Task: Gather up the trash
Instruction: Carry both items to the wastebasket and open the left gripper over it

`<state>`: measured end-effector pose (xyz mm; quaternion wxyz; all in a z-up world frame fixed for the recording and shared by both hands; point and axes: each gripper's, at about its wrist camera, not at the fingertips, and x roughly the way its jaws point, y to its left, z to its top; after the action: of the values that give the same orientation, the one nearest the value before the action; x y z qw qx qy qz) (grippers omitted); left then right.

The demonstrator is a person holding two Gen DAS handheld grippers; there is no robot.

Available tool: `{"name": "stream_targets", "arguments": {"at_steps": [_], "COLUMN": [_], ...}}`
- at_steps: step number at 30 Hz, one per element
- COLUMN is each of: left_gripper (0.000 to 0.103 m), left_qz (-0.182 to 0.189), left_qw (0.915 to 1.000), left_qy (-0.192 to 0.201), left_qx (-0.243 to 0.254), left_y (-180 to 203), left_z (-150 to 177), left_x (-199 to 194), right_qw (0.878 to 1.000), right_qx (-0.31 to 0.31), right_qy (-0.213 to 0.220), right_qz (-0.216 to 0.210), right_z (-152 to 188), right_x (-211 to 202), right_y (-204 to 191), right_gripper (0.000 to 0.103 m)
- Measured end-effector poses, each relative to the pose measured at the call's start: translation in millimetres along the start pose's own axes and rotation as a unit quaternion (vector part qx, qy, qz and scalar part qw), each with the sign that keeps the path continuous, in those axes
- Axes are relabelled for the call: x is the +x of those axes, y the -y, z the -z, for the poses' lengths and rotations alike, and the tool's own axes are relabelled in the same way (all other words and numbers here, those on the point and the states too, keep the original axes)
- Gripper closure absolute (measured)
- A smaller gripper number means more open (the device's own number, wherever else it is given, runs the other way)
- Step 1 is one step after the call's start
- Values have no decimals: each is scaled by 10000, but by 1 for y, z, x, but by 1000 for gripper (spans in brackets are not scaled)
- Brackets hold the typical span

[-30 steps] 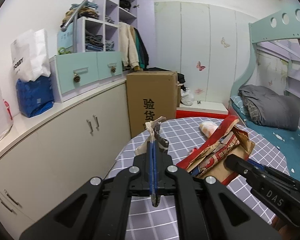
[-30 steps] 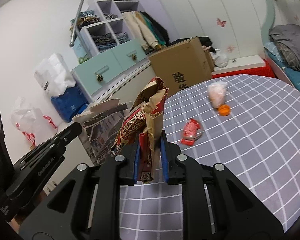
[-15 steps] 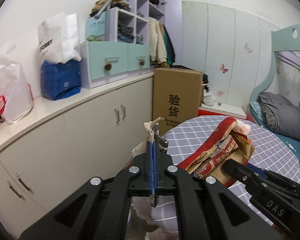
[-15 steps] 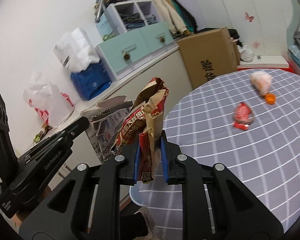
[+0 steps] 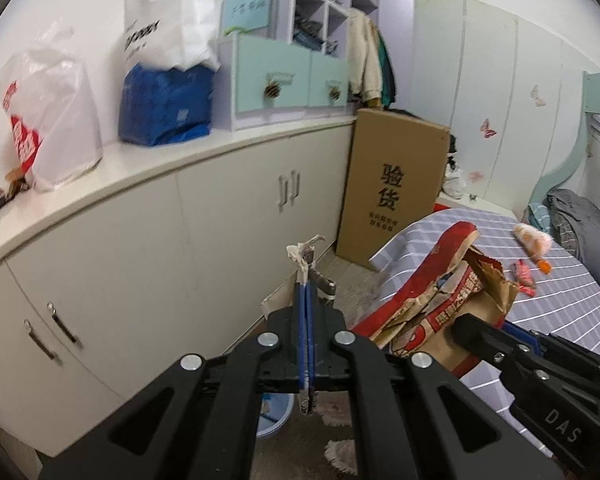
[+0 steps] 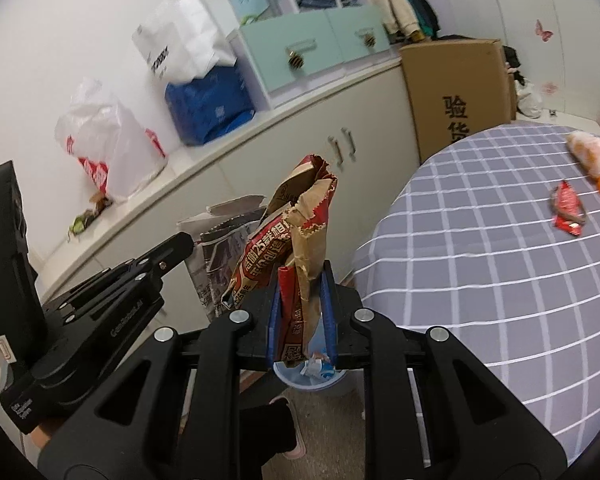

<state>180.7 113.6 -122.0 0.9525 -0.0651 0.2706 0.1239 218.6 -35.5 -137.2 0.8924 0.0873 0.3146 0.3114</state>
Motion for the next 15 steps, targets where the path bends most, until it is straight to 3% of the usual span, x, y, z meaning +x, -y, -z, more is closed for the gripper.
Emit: {"name": "stream_targets", "arguments": {"at_steps": [7,15], "left_gripper": [102,102], "left_qz": [-187,-296], "left_qw": [9987,9927], "left_qy": [-338,-998], "left_qx": [-341,-608], "left_y": [-46,-97], "left_z": [20,52], "left_x": [31,85], "right_qw": [9986,9950], "right_qx": [-246,-500], "right_qy": [-462,-867], "right_qz": [-41,38], "right_z": [15,32], "right_x": [48,103], "right_y": [-25,-41], "right_gripper": [85,85]}}
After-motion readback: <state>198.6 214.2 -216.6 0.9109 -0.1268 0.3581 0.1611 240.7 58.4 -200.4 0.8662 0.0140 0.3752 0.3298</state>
